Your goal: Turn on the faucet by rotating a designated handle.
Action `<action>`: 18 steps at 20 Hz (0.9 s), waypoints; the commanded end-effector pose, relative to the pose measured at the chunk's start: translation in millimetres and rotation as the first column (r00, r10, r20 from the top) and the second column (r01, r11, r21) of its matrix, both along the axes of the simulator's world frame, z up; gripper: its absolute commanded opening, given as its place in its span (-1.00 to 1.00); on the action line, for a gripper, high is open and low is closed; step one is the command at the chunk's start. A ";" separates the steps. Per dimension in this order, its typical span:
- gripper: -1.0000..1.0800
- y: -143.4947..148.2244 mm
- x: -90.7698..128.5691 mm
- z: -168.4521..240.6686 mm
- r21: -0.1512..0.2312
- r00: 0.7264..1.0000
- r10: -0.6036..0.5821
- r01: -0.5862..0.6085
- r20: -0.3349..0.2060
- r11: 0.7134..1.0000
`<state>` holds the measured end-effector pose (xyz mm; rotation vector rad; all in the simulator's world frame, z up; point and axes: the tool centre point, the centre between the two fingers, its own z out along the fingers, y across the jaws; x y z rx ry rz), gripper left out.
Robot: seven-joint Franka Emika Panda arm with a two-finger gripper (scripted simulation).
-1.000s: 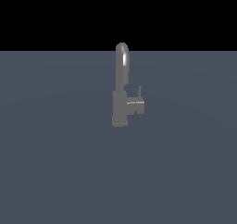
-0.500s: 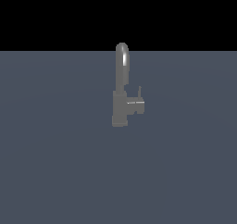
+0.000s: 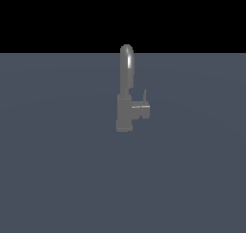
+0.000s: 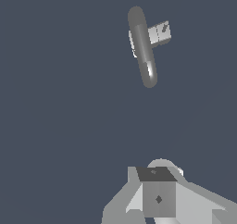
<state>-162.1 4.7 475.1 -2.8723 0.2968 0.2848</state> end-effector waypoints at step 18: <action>-1.00 -28.8 107.0 -54.7 0.213 0.927 -0.212 0.285 -0.309 0.935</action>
